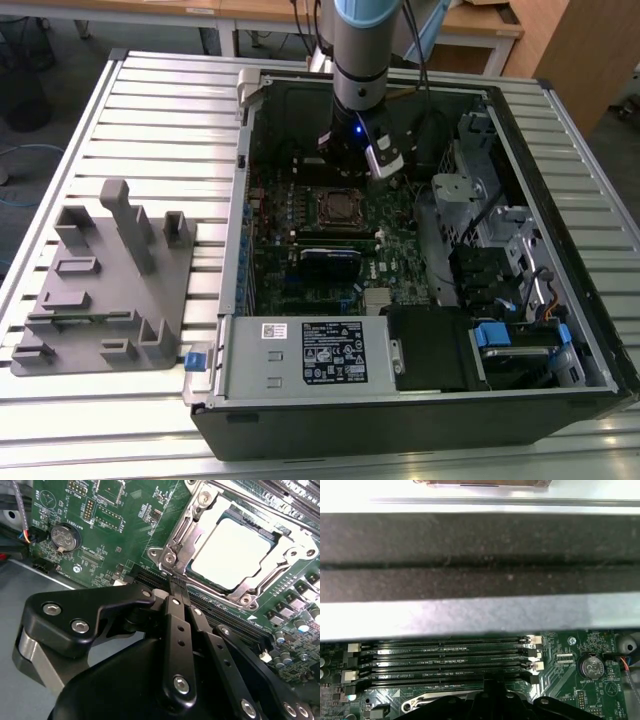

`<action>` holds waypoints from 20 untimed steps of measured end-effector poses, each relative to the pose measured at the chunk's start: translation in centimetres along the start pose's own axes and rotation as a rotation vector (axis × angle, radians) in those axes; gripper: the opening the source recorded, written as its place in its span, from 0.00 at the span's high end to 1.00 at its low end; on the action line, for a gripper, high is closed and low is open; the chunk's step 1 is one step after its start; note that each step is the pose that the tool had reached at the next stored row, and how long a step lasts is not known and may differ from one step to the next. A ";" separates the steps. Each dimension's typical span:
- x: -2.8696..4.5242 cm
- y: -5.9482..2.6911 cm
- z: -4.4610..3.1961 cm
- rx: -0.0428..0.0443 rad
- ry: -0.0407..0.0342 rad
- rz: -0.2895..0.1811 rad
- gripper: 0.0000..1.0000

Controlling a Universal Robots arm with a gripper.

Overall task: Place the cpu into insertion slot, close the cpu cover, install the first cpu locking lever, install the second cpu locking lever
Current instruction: 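Install the first cpu locking lever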

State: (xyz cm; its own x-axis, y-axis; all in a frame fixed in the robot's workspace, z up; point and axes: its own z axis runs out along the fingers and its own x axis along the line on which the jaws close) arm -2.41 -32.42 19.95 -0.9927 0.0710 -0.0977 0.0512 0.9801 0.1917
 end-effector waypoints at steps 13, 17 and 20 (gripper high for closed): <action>0.29 -0.10 0.10 -0.0035 -0.0405 -0.009 0.89; 0.45 -0.12 0.10 -0.0038 -0.0446 -0.010 0.89; 0.64 -0.13 0.10 -0.0041 -0.0480 -0.010 0.89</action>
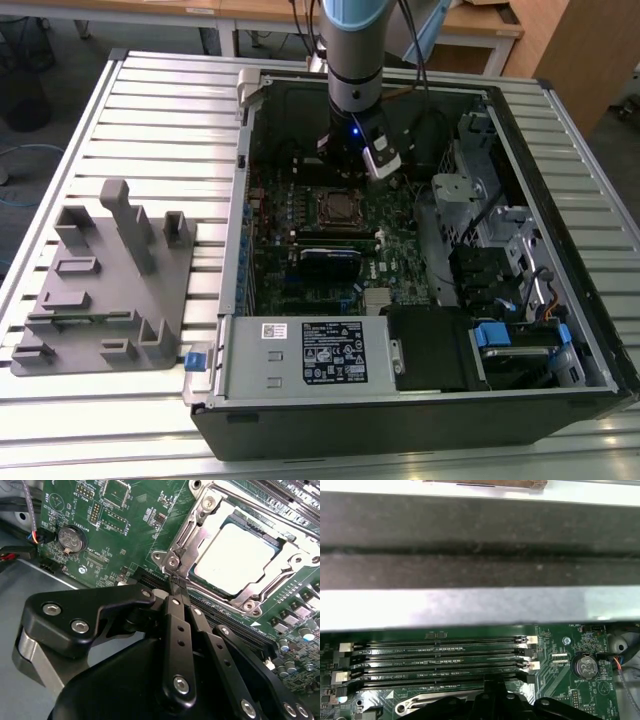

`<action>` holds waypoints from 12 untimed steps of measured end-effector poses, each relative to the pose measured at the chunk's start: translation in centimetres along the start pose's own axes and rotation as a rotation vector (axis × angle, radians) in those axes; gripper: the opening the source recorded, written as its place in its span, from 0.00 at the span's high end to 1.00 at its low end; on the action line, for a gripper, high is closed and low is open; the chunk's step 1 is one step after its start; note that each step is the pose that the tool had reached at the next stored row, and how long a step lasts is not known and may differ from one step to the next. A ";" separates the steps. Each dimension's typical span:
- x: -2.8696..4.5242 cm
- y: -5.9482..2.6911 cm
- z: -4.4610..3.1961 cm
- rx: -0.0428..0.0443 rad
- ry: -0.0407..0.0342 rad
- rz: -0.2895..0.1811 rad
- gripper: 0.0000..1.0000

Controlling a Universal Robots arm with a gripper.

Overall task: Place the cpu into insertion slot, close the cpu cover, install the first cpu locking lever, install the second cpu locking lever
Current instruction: 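Install the first cpu locking lever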

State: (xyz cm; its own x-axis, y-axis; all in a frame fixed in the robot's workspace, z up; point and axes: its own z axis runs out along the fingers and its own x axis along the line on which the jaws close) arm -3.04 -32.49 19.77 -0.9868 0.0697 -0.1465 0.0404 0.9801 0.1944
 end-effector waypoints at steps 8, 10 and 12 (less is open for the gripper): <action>0.43 -0.06 0.04 -0.0013 -0.0182 -0.004 0.89; 0.60 -0.07 0.06 -0.0018 -0.0246 -0.005 0.89; 0.77 -0.09 0.08 -0.0023 -0.0340 -0.006 0.89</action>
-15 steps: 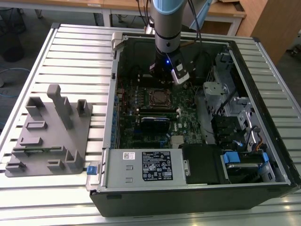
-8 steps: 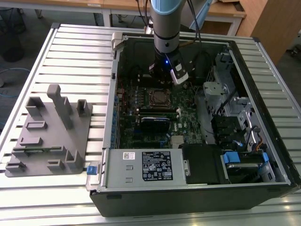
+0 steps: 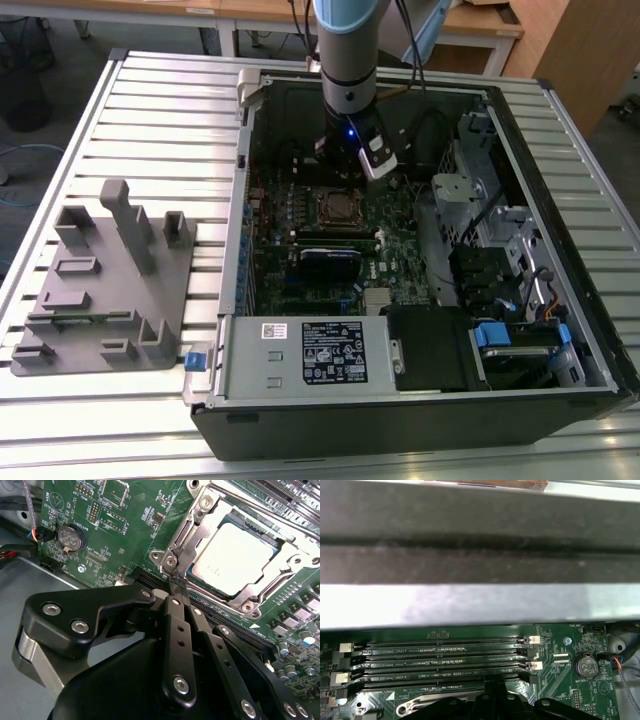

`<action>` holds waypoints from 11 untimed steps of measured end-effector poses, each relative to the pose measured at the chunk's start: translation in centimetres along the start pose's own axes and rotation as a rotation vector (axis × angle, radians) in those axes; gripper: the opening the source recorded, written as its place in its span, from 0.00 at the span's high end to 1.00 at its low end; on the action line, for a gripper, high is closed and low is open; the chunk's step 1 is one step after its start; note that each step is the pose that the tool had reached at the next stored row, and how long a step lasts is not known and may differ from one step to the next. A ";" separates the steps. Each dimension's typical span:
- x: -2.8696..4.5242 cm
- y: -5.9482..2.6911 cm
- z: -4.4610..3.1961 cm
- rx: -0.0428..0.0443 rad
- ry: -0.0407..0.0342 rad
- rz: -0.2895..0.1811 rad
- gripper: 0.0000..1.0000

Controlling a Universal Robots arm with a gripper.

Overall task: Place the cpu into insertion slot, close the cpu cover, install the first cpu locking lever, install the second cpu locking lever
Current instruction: 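Install the first cpu locking lever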

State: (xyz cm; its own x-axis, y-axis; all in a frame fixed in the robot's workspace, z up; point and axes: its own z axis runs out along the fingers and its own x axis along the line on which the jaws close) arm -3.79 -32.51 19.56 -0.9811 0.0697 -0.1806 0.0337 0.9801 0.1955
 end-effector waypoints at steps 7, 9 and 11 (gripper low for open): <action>0.08 -0.01 0.03 -0.0012 -0.0064 -0.001 0.89; 0.11 -0.02 0.08 -0.0030 -0.0092 -0.001 0.89; 0.12 -0.02 0.09 -0.0032 -0.0101 -0.002 0.89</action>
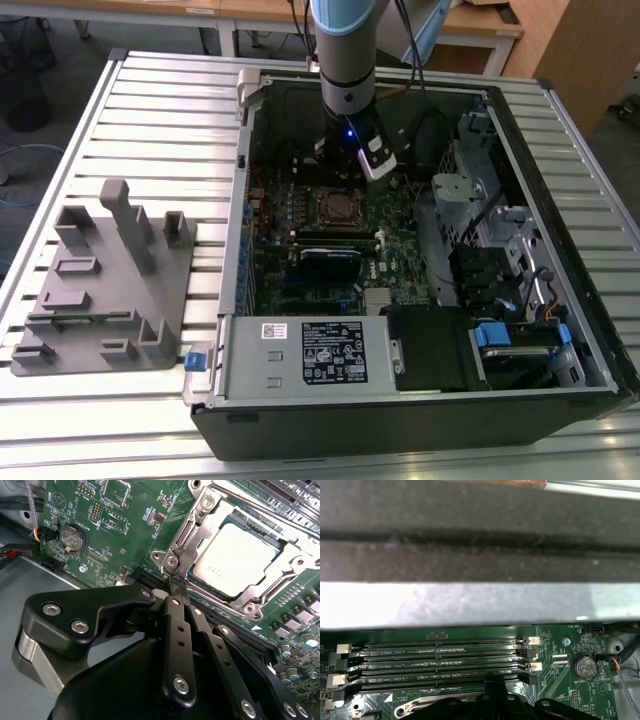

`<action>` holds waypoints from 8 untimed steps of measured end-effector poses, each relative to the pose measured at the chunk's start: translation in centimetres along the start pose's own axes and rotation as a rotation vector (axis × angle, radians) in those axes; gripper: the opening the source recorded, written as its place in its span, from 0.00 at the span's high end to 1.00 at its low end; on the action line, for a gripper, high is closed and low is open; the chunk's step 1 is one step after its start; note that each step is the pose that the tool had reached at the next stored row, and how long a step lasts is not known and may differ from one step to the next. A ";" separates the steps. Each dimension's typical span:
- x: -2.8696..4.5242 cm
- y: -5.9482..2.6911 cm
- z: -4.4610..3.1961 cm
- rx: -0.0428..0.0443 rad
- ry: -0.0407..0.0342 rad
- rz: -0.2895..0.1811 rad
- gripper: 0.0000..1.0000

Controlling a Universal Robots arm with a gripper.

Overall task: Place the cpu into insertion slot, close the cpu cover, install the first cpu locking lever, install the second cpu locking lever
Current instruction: 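Install the first cpu locking lever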

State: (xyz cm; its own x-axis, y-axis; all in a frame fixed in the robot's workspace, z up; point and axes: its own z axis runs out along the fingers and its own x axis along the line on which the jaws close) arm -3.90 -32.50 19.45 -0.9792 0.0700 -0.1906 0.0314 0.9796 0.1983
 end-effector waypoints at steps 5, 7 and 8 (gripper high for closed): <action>0.09 0.00 0.01 -0.0004 -0.0012 0.000 0.89; 0.19 -0.01 0.01 -0.0005 -0.0030 0.000 0.89; 0.24 -0.01 0.00 -0.0005 -0.0043 -0.001 0.89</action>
State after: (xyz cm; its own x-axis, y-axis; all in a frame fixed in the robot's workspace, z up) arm -4.14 -32.50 19.40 -0.9783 0.0701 -0.1949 0.0307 0.9796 0.1986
